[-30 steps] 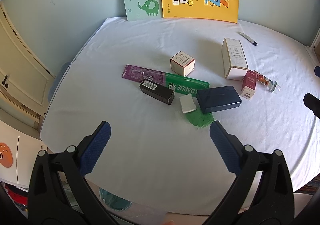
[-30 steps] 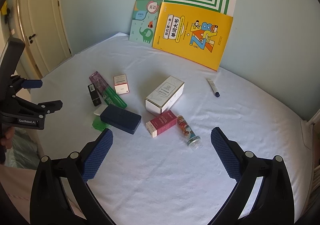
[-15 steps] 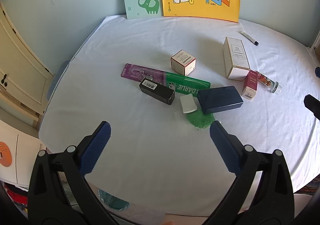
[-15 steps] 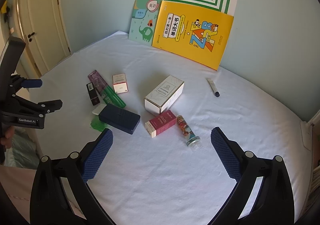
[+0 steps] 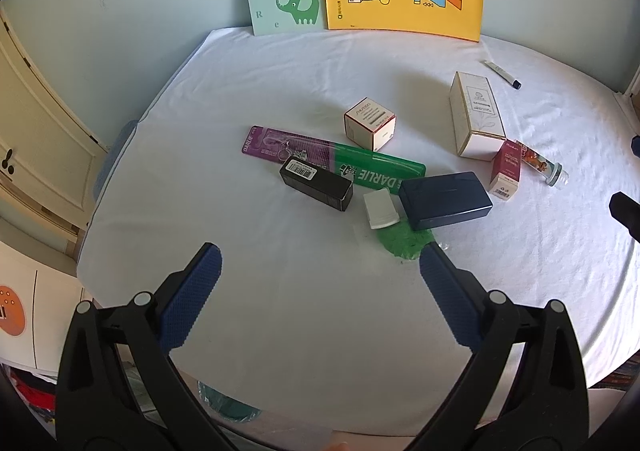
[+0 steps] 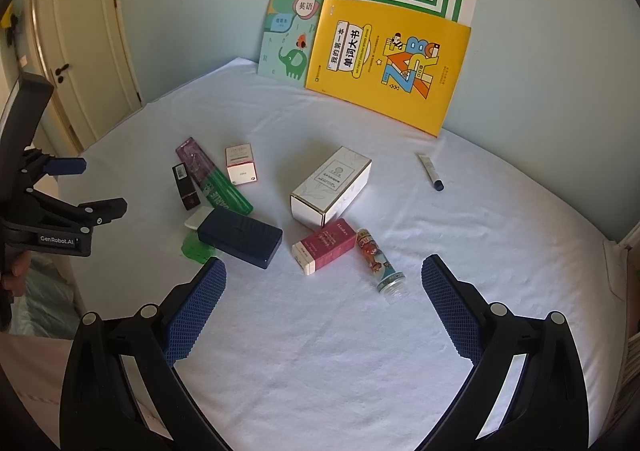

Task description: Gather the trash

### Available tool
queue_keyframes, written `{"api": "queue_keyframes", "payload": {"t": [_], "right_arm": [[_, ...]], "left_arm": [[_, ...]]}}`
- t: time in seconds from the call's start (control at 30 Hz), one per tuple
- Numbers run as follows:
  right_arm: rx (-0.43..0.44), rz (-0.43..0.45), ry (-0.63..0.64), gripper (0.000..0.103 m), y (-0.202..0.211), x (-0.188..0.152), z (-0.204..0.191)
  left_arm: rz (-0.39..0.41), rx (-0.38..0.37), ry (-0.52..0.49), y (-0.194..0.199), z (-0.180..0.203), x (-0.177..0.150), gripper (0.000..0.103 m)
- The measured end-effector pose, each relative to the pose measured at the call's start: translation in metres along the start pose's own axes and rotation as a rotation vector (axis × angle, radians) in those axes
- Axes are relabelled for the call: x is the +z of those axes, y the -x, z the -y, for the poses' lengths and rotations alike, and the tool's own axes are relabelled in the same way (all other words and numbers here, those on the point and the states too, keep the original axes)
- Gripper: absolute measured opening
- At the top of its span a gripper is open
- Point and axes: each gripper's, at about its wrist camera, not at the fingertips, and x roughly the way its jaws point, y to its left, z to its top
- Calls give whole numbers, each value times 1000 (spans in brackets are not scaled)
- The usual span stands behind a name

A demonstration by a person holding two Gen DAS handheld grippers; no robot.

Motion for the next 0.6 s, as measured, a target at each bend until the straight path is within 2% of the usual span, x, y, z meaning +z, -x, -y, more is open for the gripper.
{"api": "queue_keyframes", "payload": {"t": [0.6], "right_arm": [[5,-12,-4,97,-7,2,0]], "left_arm": [[-11,-1,-10,-4,1,3,97]]}}
